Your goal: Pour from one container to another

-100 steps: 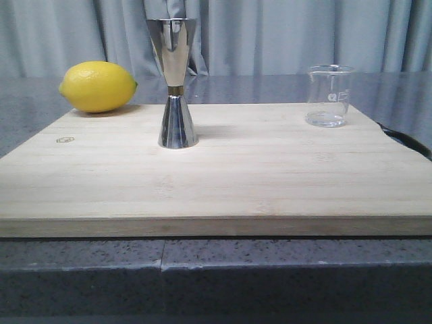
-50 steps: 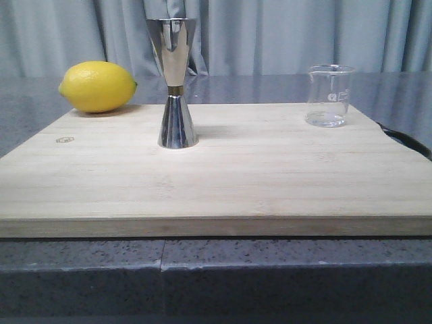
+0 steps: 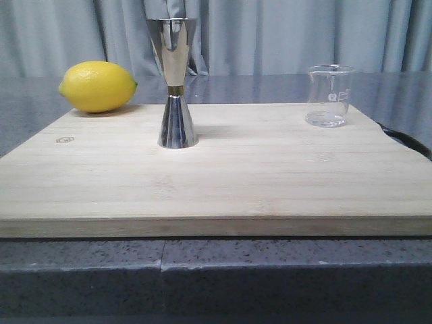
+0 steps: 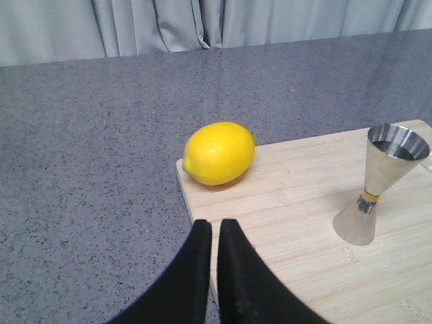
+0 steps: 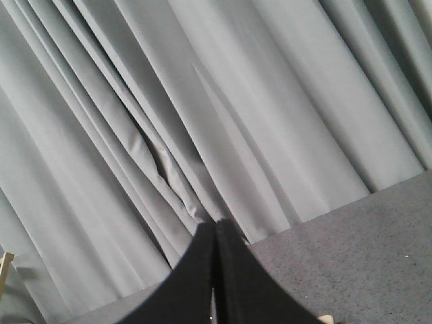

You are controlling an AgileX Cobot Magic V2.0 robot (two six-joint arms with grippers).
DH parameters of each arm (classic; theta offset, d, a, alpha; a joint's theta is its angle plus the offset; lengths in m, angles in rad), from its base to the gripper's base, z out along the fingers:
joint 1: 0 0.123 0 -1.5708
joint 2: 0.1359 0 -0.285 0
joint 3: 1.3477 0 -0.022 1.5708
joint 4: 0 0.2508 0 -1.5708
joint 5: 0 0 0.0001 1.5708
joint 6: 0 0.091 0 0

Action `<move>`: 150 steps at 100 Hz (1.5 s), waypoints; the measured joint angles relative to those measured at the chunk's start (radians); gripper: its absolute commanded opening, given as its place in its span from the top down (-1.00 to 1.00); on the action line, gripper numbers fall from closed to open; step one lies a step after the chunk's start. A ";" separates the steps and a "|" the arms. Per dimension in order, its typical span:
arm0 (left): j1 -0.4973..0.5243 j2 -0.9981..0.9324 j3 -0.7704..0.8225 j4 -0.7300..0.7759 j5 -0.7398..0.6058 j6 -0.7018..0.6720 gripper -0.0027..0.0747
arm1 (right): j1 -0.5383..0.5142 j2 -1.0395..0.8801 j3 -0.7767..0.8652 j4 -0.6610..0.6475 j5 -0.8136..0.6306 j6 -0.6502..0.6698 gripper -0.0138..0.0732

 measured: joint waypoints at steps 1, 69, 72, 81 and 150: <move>0.000 0.000 0.000 0.000 0.000 0.000 0.98 | 0.000 0.000 0.000 0.000 0.000 0.000 0.85; 0.128 -0.172 0.095 0.001 -0.058 0.000 0.98 | 0.000 0.000 0.000 0.000 0.004 0.000 0.85; 0.145 -0.203 0.117 0.001 -0.075 0.000 0.98 | 0.000 0.000 0.000 0.000 0.004 0.000 0.85; 0.183 -0.280 0.197 0.007 -0.134 0.000 0.98 | 0.000 0.000 0.000 0.000 0.004 0.000 0.85; 0.202 -0.638 0.708 0.038 -0.524 -0.002 0.98 | 0.000 0.000 0.000 0.000 0.004 0.002 0.85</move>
